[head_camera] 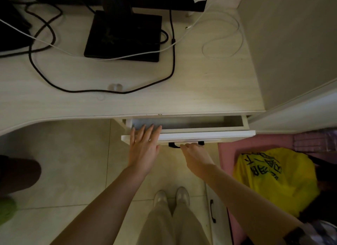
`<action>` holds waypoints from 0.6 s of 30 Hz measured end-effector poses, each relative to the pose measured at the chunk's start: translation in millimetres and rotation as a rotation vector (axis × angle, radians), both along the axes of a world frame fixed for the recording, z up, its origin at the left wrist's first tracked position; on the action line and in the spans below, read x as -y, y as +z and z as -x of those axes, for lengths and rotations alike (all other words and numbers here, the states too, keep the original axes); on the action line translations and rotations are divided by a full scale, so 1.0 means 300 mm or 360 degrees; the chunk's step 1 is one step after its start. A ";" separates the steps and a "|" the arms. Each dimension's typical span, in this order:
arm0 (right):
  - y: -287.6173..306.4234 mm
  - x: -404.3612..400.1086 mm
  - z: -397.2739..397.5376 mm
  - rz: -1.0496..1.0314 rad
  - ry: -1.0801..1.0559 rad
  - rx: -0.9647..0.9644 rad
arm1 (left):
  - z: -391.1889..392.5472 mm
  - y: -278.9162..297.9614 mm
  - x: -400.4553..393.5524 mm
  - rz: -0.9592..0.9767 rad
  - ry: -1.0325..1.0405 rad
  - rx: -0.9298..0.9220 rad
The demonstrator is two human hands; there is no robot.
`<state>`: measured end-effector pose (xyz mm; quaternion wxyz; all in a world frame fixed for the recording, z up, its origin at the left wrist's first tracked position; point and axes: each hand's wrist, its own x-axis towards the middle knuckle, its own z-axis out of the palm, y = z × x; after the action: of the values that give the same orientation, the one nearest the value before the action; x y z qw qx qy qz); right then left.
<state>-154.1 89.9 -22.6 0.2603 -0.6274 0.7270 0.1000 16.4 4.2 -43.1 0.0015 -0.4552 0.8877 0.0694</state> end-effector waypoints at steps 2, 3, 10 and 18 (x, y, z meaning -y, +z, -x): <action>-0.004 -0.031 -0.012 0.0025 -0.0005 0.0005 | -0.002 -0.011 -0.021 0.0081 0.0018 -0.0059; -0.007 -0.047 -0.017 0.0035 -0.0008 0.0003 | -0.004 -0.015 -0.034 0.0119 0.0026 -0.0090; -0.014 -0.177 -0.049 0.0034 0.0019 0.0052 | -0.041 -0.022 -0.159 0.0214 0.0065 -0.0176; -0.028 -0.358 -0.112 -0.0055 0.0032 0.0117 | -0.104 -0.011 -0.342 0.0152 0.0132 -0.0162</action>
<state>-120.5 197.2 -30.9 0.2966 -0.6334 0.7087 0.0922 47.8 106.9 -46.5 -0.0682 -0.4871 0.8693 0.0500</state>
